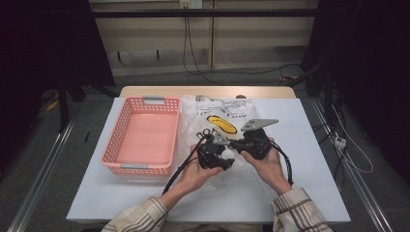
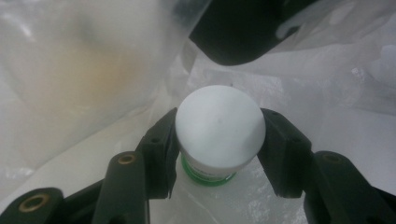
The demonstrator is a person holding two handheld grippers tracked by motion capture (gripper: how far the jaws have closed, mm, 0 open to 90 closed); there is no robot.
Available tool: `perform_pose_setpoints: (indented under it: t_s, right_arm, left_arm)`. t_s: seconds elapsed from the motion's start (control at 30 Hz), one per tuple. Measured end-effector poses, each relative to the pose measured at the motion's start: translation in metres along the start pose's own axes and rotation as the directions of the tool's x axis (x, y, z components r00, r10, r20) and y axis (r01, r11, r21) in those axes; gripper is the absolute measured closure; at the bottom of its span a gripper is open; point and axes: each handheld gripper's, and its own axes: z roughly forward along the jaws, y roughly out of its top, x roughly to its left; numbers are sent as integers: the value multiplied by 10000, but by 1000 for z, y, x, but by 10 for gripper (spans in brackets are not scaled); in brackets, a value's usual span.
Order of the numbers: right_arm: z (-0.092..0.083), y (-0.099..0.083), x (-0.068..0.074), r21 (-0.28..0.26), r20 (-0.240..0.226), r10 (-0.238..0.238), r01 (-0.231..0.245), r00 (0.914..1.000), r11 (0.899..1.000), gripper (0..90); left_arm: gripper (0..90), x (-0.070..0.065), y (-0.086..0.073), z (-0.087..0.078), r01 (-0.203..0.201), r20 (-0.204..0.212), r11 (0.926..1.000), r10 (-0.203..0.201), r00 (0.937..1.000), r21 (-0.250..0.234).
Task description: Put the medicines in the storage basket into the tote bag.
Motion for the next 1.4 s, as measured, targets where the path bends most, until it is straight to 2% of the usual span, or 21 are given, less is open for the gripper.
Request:
perform_pose_setpoints:
  t_s: [0.1,0.2,0.23,0.4,0.53,0.6,0.67,0.73,0.87,0.93,1.0,1.1,1.4]
  right_arm:
    - [0,0,0,4,-7,-7,7,10000,10000,900]
    - [0,0,0,0,-10,-12,12,10000,10000,900]
    - [0,0,0,-4,-11,-8,8,10000,10000,900]
    - [0,0,0,7,8,-19,19,10000,10000,900]
    - [0,0,0,-27,44,-26,26,10000,10000,900]
    - [-1,-1,-1,-14,101,-12,12,9999,10000,900]
    - [-2,-1,-2,-9,119,-6,6,9999,10000,900]
    - [-3,-1,-2,-47,124,4,-3,9999,10000,900]
    - [-3,-4,-2,78,134,-52,51,9999,10000,900]
    - [-3,-5,-1,143,121,-77,75,9999,9999,900]
    - [-4,-5,0,147,116,-102,101,9999,9998,900]
    - [-5,-5,0,110,122,-126,125,9998,9999,900]
    - [-5,-9,6,315,81,-239,236,9997,9992,900]
  left_arm:
    - [500,0,0,-1,-141,137,9999,140,9998,55]
    - [419,1,0,-6,-306,176,9994,304,9994,144]
    - [397,0,1,-11,-299,354,9996,299,9989,-18]
    - [288,-3,2,-23,-474,454,9986,485,9978,-243]
    - [258,-6,1,-38,-763,439,9967,774,9960,-272]
    - [214,-9,0,-46,-907,337,9953,918,9952,-351]
    - [212,-11,-3,-54,-914,356,9933,941,9949,-703]
    - [205,-12,-4,-61,-1021,383,9916,1054,9937,-791]
    - [200,-11,-9,-73,-1028,394,9893,1074,9934,-1031]
    - [198,-9,-13,-78,-979,171,9900,1001,9948,-1017]
    - [193,-5,-18,-81,-671,-4,9915,675,9977,-1112]
    - [180,1,-26,-85,-495,-126,9932,485,9987,-1057]
    - [150,1,-47,-109,-313,-243,9858,276,9993,-1651]
